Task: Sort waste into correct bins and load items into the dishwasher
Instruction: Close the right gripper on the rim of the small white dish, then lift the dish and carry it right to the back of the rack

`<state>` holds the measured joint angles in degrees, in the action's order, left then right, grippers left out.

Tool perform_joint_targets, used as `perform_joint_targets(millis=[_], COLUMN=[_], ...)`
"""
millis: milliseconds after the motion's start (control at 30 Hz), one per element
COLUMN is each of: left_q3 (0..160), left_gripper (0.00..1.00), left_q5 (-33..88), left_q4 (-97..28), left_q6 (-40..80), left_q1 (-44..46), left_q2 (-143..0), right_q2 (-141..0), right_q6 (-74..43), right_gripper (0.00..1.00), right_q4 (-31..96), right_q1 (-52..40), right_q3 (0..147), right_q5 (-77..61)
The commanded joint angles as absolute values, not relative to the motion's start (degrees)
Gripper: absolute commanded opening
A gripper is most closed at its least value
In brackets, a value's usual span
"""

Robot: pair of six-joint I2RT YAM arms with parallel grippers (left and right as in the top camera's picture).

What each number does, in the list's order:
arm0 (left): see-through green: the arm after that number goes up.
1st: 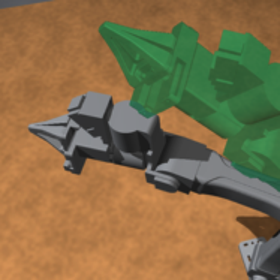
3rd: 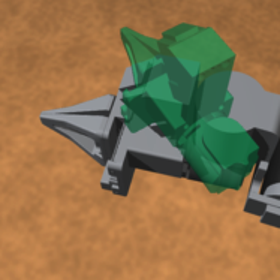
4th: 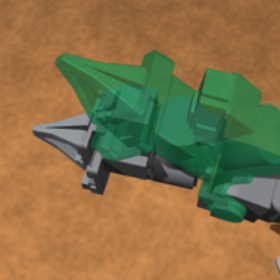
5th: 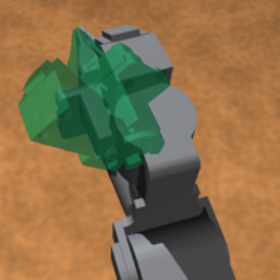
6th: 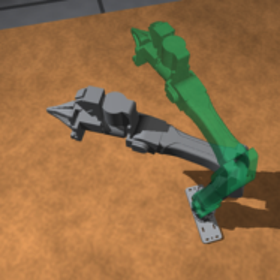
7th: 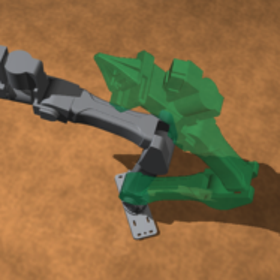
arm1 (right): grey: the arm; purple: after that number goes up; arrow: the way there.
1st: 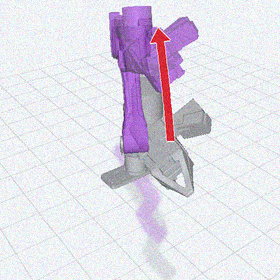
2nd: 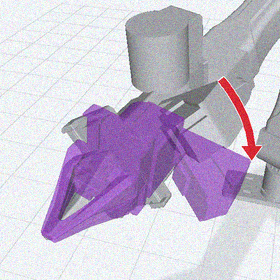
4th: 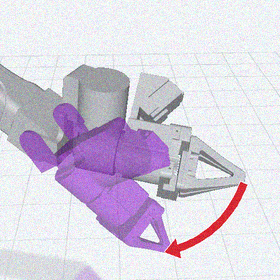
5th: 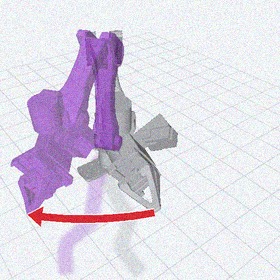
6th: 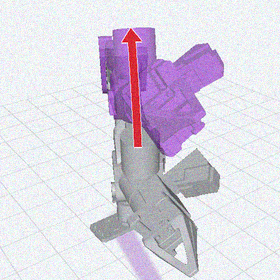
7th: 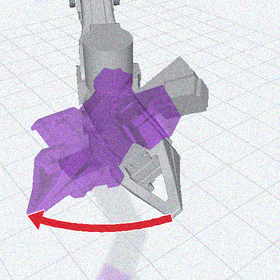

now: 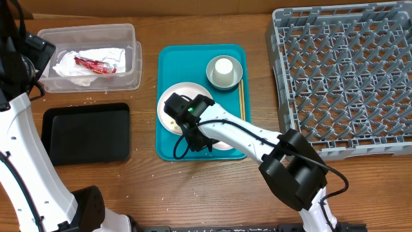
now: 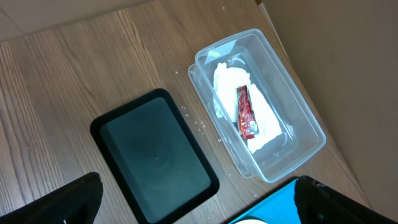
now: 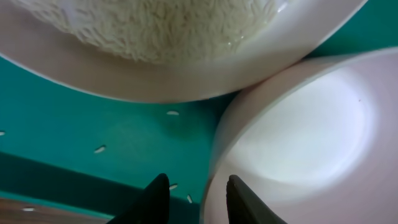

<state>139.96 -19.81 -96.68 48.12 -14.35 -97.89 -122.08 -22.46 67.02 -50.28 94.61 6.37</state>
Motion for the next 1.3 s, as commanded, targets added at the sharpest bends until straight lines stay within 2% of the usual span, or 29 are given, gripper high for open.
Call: perform_joint_targets(millis=[0, 100, 433, 800, 1033, 1267], left_q3=[139.9, 139.9, 139.9, 139.9, 139.9, 139.9], left_gripper=[1.00, 1.00, 1.00, 1.00, 1.00, 1.00], left_q5=[-20.9, -20.9, -20.9, -20.9, -20.9, -20.9], left_q4=[-96.8, -96.8, -96.8, -96.8, -96.8, -96.8], left_q6=[49.3, 49.3, 49.3, 49.3, 49.3, 49.3], left_q1=[-14.6, -14.6, -14.6, -14.6, -14.6, -14.6], left_q2=[-98.1, -98.1, -98.1, -98.1, -98.1, -98.1], right_q2=[-121.9, -121.9, -121.8, -121.8, -121.7, -121.2], right_q6=[-22.8, -22.8, -24.3, -24.0, -21.0, -13.0], right_gripper=[0.33, 0.32, 0.04, 0.04, 0.04, 0.04], right_q4=[67.0, 67.5, 70.1, 87.1, 97.1, 96.6], right_q1=[-50.2, -50.2, -50.2, -47.3, -34.1, -10.7], right_q3=[93.8, 94.0, 98.0, 123.2, 146.0, 151.0], right_q5=[6.4, 6.3, 6.3, 8.7, 10.2, -9.6])
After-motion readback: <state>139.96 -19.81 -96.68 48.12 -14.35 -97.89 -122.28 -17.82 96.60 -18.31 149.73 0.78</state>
